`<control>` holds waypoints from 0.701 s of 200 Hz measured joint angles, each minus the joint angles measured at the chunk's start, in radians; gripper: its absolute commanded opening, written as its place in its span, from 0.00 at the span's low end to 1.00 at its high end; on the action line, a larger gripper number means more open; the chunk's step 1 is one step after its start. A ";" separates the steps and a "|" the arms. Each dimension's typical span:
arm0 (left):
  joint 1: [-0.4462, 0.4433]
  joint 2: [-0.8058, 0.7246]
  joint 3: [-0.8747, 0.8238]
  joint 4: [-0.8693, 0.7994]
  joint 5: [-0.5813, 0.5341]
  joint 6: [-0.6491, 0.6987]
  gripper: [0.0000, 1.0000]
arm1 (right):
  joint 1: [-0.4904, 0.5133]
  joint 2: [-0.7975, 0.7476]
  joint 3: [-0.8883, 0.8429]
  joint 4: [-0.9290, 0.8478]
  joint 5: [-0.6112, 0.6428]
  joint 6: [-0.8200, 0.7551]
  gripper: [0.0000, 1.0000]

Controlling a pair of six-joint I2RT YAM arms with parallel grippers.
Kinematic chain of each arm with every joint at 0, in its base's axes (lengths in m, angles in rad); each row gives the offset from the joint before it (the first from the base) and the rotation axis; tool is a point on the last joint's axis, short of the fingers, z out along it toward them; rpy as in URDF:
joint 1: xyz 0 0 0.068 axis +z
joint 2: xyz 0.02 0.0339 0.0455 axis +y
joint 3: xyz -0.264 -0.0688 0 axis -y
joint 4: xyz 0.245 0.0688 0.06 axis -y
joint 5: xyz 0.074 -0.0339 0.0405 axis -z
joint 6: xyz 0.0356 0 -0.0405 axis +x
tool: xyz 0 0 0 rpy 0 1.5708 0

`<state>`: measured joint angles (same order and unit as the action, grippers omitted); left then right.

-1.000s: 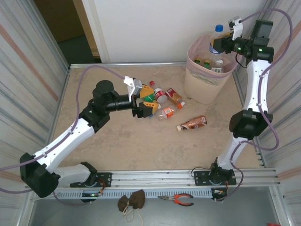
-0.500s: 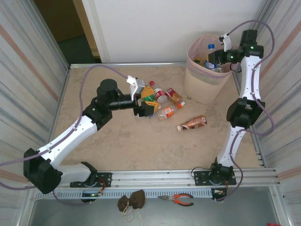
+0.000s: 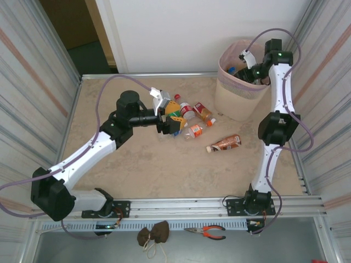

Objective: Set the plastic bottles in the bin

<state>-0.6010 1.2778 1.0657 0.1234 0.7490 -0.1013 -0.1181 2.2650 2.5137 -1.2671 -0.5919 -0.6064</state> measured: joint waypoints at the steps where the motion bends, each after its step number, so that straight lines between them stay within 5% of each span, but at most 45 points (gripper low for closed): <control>1: 0.000 0.000 0.000 0.000 0.000 0.000 0.80 | 0.000 0.002 0.000 0.000 0.002 -0.003 0.66; 34: 0.008 0.000 0.000 0.000 0.002 0.000 0.80 | -0.002 0.016 0.000 0.003 0.021 -0.005 0.74; 108: 0.011 -0.001 0.000 0.000 0.009 -0.007 0.80 | -0.044 -0.045 0.000 0.054 -0.085 0.084 0.74; 140: 0.011 -0.011 0.000 0.000 0.008 -0.008 0.79 | -0.060 -0.115 -0.037 0.111 -0.122 0.145 0.61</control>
<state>-0.5900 1.2663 1.0657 0.1238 0.7574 -0.1089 -0.1780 2.1498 2.4763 -1.1557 -0.7139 -0.4610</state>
